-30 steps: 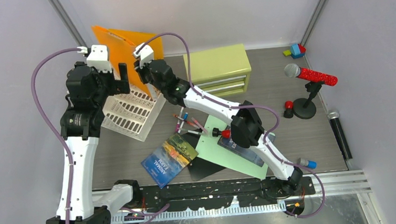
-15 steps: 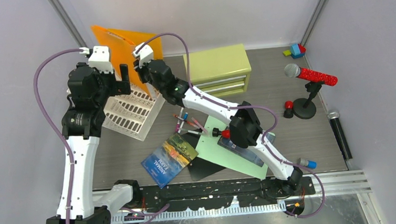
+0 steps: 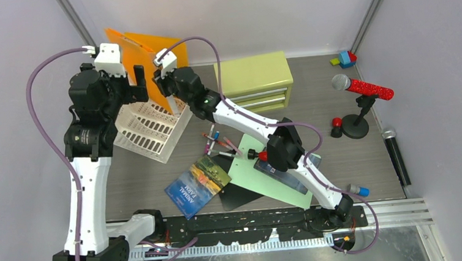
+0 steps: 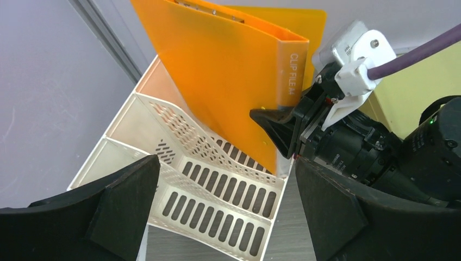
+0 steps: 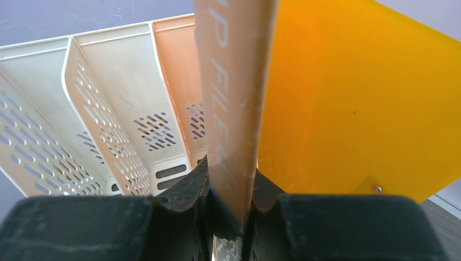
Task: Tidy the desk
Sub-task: Place the folder in the storage box.
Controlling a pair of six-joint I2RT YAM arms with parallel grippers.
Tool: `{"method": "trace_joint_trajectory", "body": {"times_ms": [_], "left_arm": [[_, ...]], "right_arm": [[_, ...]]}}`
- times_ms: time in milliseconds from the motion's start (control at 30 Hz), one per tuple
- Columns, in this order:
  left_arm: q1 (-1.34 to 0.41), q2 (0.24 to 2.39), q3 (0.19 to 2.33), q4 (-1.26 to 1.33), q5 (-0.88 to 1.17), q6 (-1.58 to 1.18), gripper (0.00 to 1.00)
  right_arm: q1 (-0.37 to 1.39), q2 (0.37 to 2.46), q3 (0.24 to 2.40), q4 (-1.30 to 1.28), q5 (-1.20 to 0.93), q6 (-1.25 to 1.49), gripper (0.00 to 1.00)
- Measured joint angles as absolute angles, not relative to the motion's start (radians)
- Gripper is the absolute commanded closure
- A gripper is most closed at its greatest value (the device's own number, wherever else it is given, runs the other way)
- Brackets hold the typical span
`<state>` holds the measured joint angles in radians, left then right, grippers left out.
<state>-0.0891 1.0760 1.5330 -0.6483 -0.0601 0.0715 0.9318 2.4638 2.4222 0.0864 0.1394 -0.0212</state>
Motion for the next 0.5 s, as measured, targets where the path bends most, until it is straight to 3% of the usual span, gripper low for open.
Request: {"method": "trace_joint_trajectory", "body": {"times_ms": [500], "left_arm": [[-0.089, 1.104, 1.605, -0.672, -0.083, 0.072, 0.0]], "right_arm": [[0.929, 2.464, 2.454, 0.075, 0.051, -0.004, 1.0]]}}
